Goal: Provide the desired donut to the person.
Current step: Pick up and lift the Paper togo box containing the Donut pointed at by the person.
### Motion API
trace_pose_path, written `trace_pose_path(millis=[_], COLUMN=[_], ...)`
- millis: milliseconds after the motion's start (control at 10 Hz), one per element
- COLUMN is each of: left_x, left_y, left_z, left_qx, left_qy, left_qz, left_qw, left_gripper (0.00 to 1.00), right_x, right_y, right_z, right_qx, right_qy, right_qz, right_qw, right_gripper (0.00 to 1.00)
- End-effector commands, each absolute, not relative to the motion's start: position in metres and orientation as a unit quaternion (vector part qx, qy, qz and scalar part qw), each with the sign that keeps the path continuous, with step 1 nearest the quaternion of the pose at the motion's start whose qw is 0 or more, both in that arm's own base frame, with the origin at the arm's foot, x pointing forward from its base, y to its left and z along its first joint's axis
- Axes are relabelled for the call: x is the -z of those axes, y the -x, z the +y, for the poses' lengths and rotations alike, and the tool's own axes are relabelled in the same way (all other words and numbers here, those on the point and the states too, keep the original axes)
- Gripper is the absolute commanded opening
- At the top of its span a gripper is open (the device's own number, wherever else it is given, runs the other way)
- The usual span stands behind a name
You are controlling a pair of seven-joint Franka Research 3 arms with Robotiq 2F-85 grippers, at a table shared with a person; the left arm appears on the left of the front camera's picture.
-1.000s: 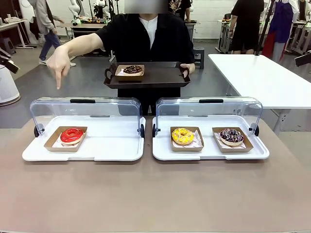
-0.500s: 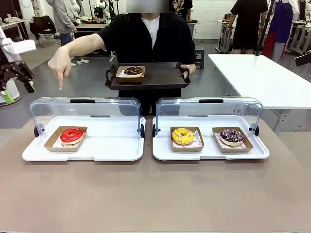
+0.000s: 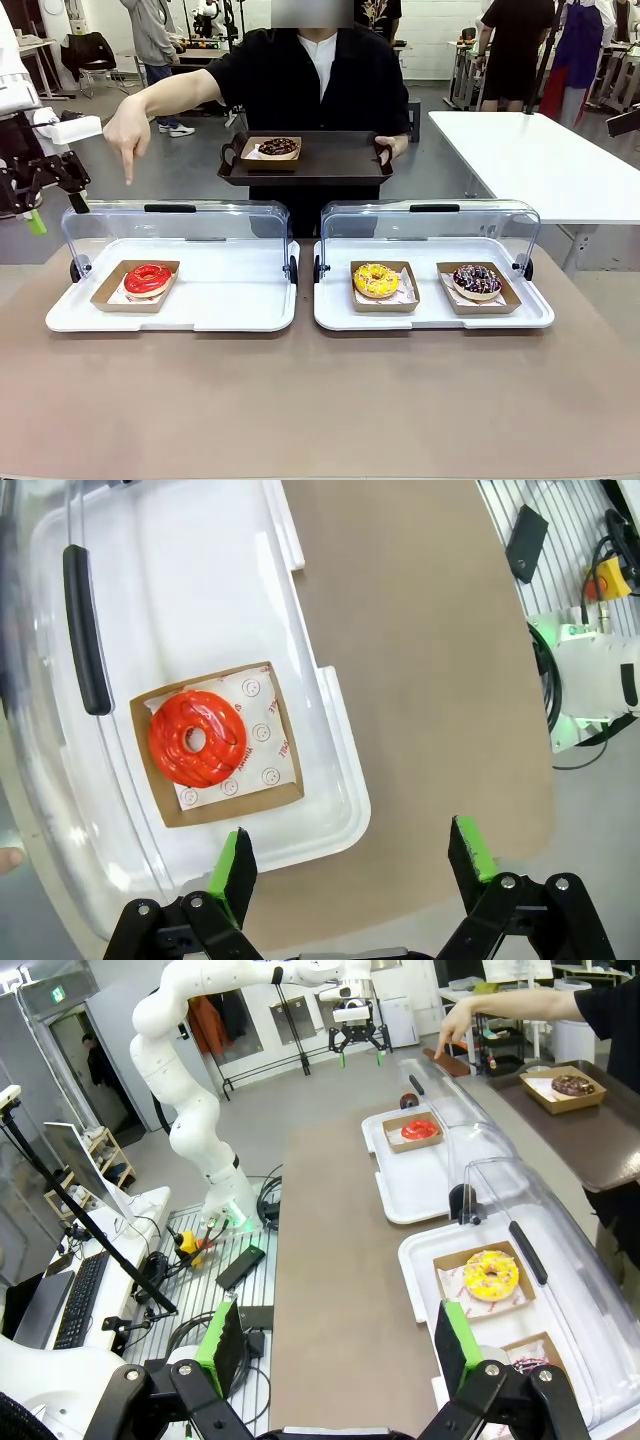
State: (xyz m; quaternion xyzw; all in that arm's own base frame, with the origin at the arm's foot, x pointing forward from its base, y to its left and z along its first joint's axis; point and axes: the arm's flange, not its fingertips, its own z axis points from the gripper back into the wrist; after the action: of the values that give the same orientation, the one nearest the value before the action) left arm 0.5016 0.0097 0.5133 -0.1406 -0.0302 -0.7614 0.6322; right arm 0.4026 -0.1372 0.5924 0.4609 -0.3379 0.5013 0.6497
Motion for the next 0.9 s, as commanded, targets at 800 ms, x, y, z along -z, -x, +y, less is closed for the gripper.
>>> trace_pose_path(millis=[800], left_x=[-0.5112], left_y=[-0.5015], left_z=[0.0112], left_qx=[0.760], left_qy=[0.140], left_qz=[-0.033], left_qw=[0.634], left_gripper=[1.00], right_x=[-0.5930], right_y=[-0.4020], right_z=[-0.1366], right_qx=[-0.503], right_qy=[-0.463], right_qz=[-0.338], right_qw=[0.646], right_gripper=[1.00])
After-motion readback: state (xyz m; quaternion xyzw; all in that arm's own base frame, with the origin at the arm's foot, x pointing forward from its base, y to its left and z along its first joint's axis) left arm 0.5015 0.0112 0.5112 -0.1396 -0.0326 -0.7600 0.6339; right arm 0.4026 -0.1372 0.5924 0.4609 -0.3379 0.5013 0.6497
